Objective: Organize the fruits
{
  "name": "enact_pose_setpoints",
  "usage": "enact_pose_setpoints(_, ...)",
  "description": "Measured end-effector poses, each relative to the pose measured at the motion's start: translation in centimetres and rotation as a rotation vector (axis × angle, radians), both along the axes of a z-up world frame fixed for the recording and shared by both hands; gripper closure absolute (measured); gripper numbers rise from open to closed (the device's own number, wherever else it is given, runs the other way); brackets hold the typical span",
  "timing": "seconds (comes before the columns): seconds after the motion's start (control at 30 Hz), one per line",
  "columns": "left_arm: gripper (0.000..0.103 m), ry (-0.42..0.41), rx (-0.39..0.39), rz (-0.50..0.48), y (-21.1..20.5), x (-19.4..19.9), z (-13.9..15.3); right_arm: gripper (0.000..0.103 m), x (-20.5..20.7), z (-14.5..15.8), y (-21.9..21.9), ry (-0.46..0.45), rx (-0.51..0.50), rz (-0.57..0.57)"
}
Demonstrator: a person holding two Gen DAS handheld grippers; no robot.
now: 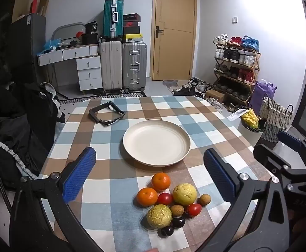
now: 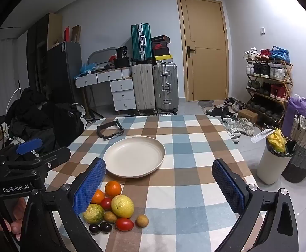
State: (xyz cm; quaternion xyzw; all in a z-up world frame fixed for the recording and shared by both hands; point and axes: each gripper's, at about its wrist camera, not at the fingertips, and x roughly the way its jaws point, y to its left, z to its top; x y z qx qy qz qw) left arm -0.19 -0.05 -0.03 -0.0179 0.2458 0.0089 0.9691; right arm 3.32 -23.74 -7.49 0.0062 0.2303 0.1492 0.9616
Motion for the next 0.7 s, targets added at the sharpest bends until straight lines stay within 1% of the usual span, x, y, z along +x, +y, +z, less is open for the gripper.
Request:
enact_pose_setpoints(0.27,0.001,0.022,-0.030,-0.014,0.4,0.3,0.1,0.000,0.0,-0.1,0.4,-0.010,-0.009,0.001)
enact_pose_setpoints(0.37,0.001,0.011,-0.018,-0.006,0.2,-0.4,0.2,0.000,-0.1,0.0,0.9,-0.012,-0.013,0.007)
enact_pose_setpoints(0.47,0.001,0.014,-0.036,-0.006,1.0,-0.3,-0.1,0.000,0.0,0.0,1.0,-0.017,-0.011,0.002)
enact_pose_setpoints(0.7,0.001,0.012,-0.039,-0.002,1.4,-0.3,0.1,0.000,-0.5,0.0,0.5,-0.025,0.000,0.022)
